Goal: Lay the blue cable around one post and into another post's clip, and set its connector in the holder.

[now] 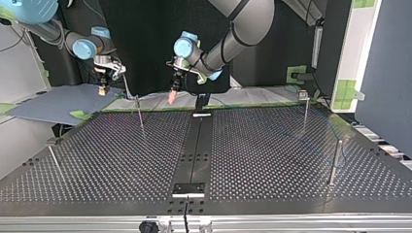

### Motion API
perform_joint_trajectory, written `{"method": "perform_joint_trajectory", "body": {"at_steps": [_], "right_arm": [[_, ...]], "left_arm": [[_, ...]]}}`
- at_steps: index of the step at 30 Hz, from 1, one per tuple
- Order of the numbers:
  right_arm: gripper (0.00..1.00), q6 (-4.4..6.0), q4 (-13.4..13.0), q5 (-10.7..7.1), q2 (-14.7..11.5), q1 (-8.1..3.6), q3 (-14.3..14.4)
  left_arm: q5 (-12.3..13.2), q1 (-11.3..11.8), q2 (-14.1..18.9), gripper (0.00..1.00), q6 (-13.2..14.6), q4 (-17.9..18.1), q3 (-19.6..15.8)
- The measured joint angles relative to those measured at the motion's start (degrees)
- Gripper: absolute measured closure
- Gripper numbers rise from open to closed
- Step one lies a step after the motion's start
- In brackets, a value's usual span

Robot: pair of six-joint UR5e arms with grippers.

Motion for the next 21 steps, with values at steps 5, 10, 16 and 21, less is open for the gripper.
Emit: {"method": "perform_joint_trajectory", "body": {"at_steps": [5,10,16,21], "right_arm": [[1.00,0.04,1.39,-0.04,0.00,-0.28,-1.31],[1.00,0.15,2.20,-0.05,0.00,-0.70,-1.78],[1.00,1.72,2.71,-0.05,0.00,-1.10,-2.42],[1.00,2.89,3.53,0.00,0.00,-1.42,-3.53]], "left_arm": [[-0.41,-0.01,0.02,1.00,0.27,-0.21,0.01],[-0.86,0.15,0.02,1.00,0.24,-0.20,0.02],[-1.17,0.13,0.02,1.00,0.15,0.01,0.01],[-1.23,-0.20,0.03,1.00,0.73,0.02,0.15]]}}
